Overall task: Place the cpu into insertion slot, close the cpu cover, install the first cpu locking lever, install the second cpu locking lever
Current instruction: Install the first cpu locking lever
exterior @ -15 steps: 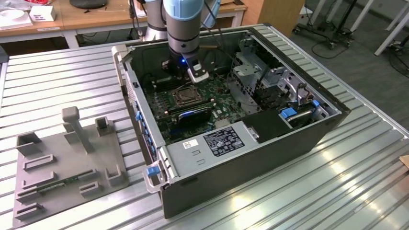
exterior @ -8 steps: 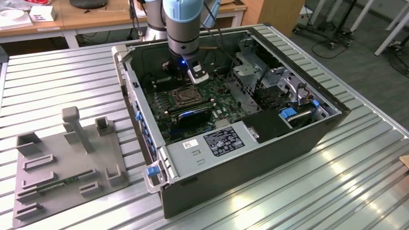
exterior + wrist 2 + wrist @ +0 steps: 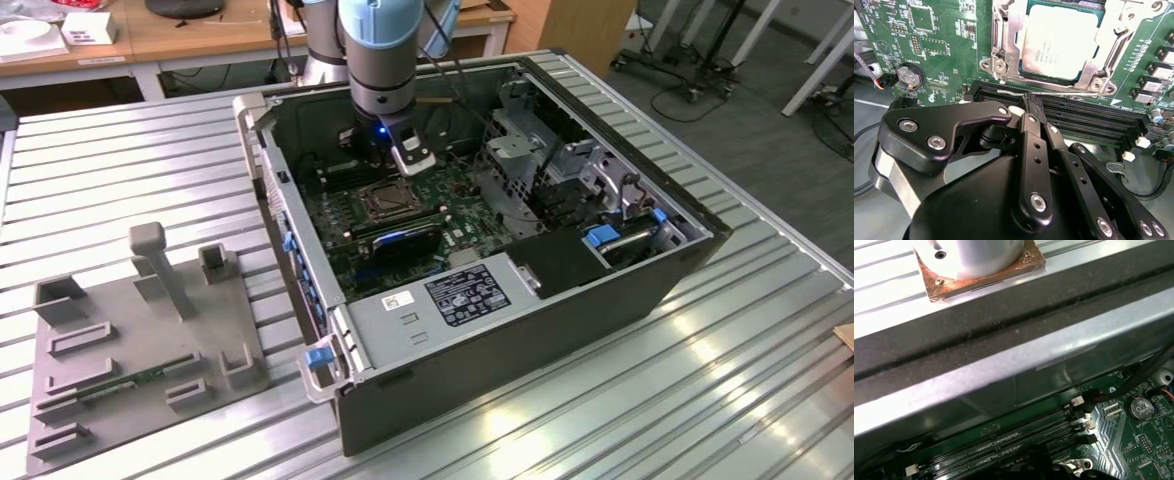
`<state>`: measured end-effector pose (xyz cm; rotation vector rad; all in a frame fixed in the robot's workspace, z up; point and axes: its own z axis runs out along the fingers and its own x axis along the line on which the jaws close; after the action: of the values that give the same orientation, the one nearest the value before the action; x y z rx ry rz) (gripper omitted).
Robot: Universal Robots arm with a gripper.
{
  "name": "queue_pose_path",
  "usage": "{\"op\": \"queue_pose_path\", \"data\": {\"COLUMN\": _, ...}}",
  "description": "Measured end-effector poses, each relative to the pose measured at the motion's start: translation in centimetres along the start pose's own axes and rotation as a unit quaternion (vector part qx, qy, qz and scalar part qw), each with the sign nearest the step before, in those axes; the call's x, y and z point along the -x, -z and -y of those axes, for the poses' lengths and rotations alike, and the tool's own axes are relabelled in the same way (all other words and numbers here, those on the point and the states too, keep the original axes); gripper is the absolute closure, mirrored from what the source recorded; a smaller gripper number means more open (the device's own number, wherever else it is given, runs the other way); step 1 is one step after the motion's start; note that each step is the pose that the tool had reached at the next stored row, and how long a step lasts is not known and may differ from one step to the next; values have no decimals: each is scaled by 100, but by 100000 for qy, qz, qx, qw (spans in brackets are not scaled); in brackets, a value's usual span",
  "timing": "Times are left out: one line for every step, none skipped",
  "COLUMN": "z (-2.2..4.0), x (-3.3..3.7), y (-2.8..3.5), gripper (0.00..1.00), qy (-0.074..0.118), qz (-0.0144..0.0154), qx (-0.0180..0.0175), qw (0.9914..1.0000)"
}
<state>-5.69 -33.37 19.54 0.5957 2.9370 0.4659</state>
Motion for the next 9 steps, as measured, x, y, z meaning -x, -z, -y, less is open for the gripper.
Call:
{"op": "queue_pose_path", "data": {"z": 1, "x": -3, "y": 1, "gripper": 90, "qy": 6, "qz": 27, "qx": 8, "qw": 100000}}
{"op": "queue_pose_path", "data": {"z": 2, "x": -6, "y": 1, "gripper": 90, "qy": 13, "qz": 51, "qx": 20, "qw": 100000}}
{"op": "queue_pose_path", "data": {"z": 3, "x": -7, "y": 1, "gripper": 90, "qy": 23, "qz": 71, "qx": 30, "qw": 100000}}
{"op": "queue_pose_path", "data": {"z": 3, "x": -9, "y": 2, "gripper": 90, "qy": 29, "qz": 89, "qx": 37, "qw": 100000}}
{"op": "queue_pose_path", "data": {"z": 4, "x": -9, "y": 2, "gripper": 90, "qy": 38, "qz": 102, "qx": 44, "qw": 100000}}
{"op": "queue_pose_path", "data": {"z": 4, "x": -10, "y": 2, "gripper": 90, "qy": 42, "qz": 122, "qx": 50, "qw": 100000}}
{"op": "queue_pose_path", "data": {"z": 5, "x": -10, "y": 2, "gripper": 90, "qy": 47, "qz": 145, "qx": 63, "qw": 100000}}
{"op": "queue_pose_path", "data": {"z": 5, "x": -10, "y": 1, "gripper": 90, "qy": 52, "qz": 171, "qx": 81, "qw": 100000}}
{"op": "queue_pose_path", "data": {"z": 7, "x": -10, "y": -1, "gripper": 90, "qy": 65, "qz": 204, "qx": 103, "qw": 100000}}
